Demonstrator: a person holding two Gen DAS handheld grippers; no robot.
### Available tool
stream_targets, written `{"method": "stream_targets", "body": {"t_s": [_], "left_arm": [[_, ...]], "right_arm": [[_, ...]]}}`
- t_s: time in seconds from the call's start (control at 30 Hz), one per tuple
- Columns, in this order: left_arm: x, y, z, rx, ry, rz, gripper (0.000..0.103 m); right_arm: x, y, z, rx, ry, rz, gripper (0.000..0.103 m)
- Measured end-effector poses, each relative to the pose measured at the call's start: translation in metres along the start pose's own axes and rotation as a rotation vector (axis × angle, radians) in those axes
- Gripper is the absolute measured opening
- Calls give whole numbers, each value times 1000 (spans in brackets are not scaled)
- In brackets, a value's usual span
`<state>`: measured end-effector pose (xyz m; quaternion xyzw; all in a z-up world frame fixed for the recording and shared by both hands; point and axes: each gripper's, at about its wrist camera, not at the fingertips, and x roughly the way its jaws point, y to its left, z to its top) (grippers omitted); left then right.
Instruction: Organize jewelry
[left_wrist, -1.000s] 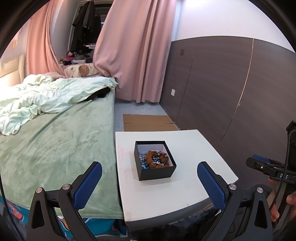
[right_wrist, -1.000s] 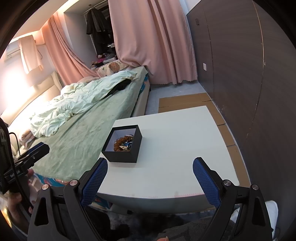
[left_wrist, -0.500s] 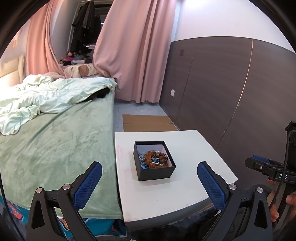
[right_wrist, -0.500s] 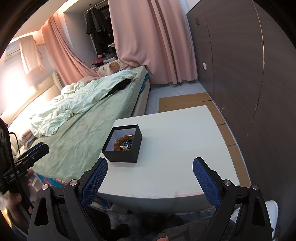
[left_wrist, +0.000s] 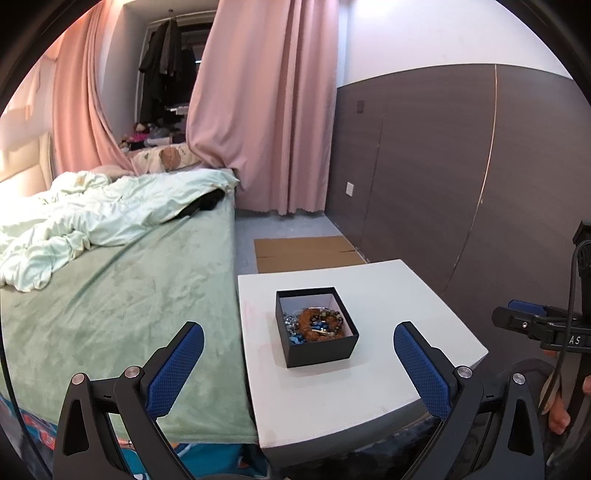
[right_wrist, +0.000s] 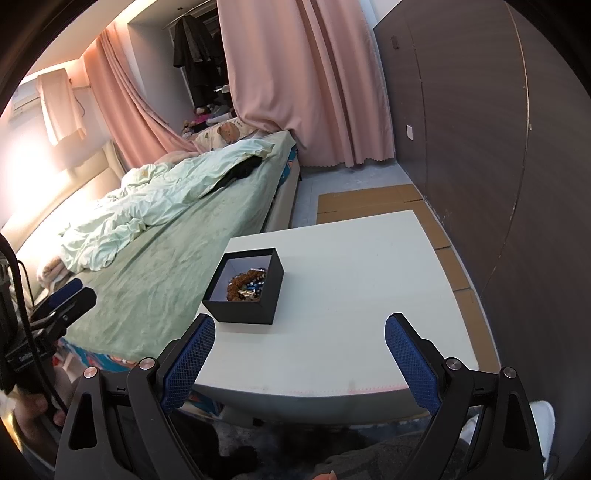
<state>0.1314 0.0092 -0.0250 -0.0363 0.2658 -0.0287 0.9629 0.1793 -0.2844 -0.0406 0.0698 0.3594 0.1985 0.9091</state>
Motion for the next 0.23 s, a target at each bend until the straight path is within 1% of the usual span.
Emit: {"method": "stream_targets", "body": {"t_s": [0.23], "left_arm": [[3,10,-1,-43,1,14,103]], "right_arm": [[1,0,-1,-6,4,-4,94]]}}
